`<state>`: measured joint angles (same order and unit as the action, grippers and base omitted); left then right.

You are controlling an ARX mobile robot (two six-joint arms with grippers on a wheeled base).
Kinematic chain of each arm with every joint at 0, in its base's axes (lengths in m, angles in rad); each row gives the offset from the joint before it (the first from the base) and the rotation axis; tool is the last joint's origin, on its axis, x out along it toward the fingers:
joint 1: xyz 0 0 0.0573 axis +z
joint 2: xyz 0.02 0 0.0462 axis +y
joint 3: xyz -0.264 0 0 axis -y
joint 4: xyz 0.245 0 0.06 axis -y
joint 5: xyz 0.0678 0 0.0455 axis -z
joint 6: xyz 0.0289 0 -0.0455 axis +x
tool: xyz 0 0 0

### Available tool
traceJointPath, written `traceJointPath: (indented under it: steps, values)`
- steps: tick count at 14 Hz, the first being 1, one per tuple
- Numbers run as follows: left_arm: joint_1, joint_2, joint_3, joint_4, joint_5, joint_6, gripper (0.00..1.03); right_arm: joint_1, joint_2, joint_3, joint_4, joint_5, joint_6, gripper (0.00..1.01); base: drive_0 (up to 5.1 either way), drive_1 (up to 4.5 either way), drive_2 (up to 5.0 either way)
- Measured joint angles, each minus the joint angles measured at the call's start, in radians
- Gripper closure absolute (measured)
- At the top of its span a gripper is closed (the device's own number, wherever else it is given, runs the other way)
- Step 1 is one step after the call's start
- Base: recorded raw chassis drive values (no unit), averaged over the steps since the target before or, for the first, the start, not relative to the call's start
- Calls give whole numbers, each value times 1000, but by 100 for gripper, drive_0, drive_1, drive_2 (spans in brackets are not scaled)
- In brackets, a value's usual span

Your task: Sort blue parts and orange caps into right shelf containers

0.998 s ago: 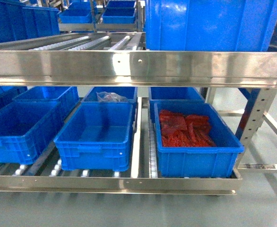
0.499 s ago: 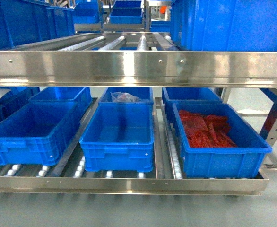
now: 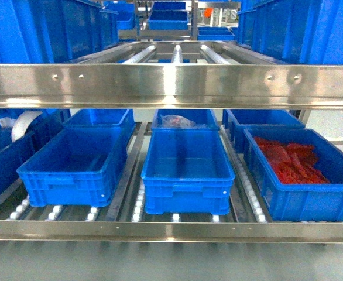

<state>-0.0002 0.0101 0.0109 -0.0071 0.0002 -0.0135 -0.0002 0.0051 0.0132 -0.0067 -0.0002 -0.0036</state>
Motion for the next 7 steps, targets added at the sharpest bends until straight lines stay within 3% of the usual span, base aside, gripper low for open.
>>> traceJointPath:
  steps: [7]
  values:
    - [0, 0, 0, 0, 0, 0, 60, 0, 0, 0, 0, 0, 0, 58, -495, 246, 246]
